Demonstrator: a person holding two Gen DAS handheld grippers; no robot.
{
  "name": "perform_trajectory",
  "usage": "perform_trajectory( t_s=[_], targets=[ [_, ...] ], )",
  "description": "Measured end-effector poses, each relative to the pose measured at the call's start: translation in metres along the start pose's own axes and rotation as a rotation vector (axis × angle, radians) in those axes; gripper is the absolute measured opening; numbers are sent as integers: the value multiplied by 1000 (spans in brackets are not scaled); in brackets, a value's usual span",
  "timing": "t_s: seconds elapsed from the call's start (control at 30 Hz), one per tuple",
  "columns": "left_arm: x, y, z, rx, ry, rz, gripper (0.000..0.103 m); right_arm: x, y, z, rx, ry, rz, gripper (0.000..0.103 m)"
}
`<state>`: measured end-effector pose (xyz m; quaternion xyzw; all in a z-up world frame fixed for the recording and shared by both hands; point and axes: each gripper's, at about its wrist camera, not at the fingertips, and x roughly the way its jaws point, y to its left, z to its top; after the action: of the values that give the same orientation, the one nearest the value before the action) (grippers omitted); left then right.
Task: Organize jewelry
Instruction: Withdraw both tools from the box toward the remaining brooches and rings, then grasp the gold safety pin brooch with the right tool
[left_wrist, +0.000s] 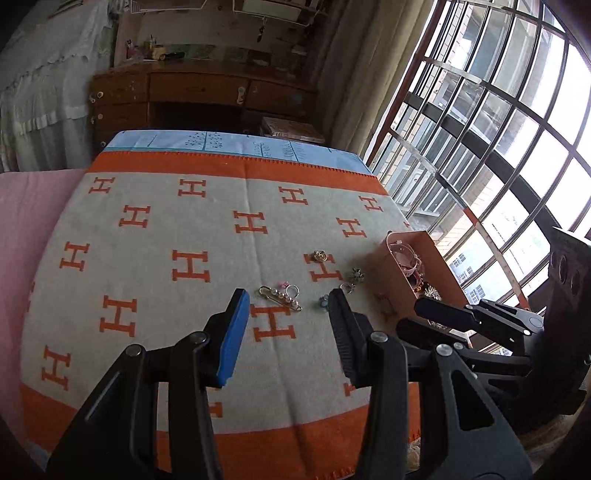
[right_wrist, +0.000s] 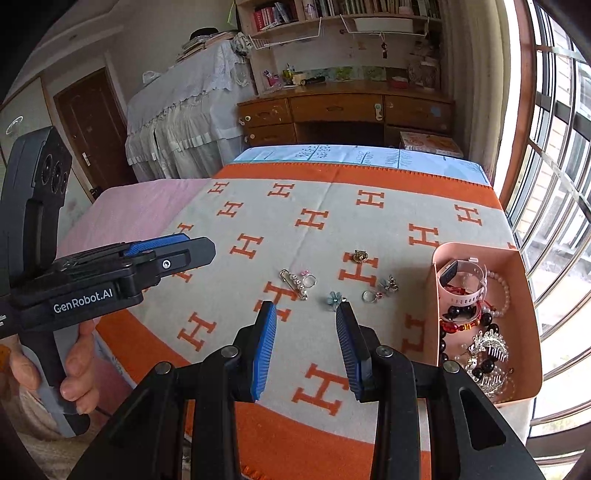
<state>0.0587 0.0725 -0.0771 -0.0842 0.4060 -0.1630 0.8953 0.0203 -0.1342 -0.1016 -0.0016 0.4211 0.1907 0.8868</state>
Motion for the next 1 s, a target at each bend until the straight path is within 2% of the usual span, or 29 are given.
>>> perform_trajectory(
  t_s=[0.33, 0.57, 0.77, 1.0],
  targets=[
    [36, 20, -3, -17, 65, 44, 41, 47, -9, 5, 12, 102, 41, 34],
    [55, 54, -18, -64, 115, 91, 41, 78, -13, 13, 5, 163, 49, 34],
    [64, 78, -27, -102, 145, 126, 41, 102, -9, 19, -42, 206, 53, 34],
    [66, 77, -28, -101, 148, 122, 41, 133, 4, 31, -137, 255, 75, 34]
  ],
)
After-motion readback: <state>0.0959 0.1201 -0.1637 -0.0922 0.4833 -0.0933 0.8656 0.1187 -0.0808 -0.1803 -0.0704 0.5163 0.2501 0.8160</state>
